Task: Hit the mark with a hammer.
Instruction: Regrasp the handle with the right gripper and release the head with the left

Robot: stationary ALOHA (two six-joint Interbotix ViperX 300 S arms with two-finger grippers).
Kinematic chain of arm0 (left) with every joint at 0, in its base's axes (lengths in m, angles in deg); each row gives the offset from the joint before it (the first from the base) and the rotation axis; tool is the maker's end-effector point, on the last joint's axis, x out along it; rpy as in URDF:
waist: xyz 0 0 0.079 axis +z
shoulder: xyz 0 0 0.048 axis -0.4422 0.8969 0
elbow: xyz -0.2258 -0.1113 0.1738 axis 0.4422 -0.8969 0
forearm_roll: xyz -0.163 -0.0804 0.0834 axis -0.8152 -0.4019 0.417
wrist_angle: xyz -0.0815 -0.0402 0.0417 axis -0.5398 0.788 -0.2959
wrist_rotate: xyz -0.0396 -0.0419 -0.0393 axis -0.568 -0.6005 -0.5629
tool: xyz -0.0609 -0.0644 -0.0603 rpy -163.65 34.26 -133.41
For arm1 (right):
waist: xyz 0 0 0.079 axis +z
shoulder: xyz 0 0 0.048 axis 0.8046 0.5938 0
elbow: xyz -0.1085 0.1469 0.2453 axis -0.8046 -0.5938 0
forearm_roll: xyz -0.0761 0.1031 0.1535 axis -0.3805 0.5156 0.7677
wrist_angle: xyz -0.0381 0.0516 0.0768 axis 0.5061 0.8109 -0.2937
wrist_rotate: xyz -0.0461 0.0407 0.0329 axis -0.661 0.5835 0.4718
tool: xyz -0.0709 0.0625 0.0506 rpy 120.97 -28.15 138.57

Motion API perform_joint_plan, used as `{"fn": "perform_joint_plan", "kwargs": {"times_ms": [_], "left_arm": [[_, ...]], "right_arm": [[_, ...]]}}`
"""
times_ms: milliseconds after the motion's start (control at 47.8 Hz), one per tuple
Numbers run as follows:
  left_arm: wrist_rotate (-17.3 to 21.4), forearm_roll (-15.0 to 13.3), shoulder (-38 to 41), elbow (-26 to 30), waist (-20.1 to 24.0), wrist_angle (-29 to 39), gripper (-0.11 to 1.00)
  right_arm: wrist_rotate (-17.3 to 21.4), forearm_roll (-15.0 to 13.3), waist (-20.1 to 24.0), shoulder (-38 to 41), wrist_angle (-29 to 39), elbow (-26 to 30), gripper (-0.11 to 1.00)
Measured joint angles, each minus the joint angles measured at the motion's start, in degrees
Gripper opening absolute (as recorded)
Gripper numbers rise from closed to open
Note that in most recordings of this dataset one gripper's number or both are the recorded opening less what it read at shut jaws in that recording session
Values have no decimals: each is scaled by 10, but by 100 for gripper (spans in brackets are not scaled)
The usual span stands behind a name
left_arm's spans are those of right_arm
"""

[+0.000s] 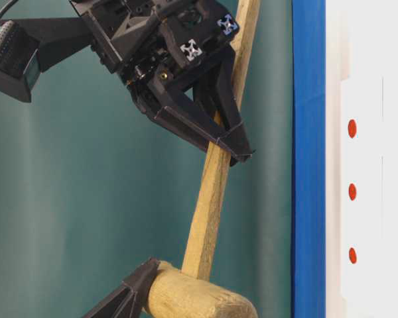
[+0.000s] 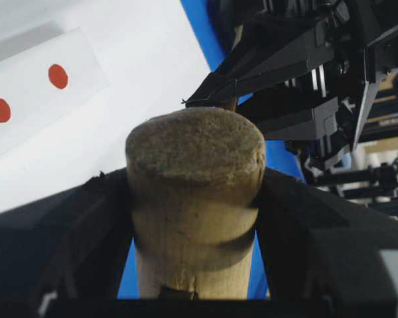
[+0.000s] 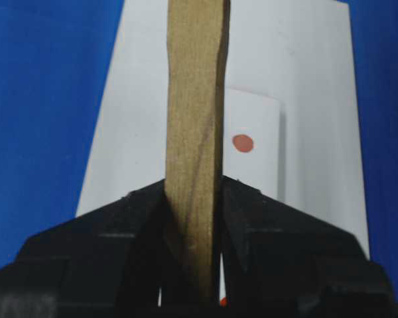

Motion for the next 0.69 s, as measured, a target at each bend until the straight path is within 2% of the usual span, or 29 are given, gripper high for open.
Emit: {"fn": "perform_joint_plan", "kwargs": {"times_ms": [167,272,335,690], "left_arm": [[3,-1,0,1,0,7,51],[4,-2,0,0,0,9,78],[4,-1,0,0,0,9,89],[4,0,-9,-5,1,17,85]], "right_arm": [[-1,0,1,0,0,-1,8],[-5,-1,1,-1,1,0,8],[-4,-1,2,-1,1,0,8],[1,-1,2,-4,1,-2,8]]}}
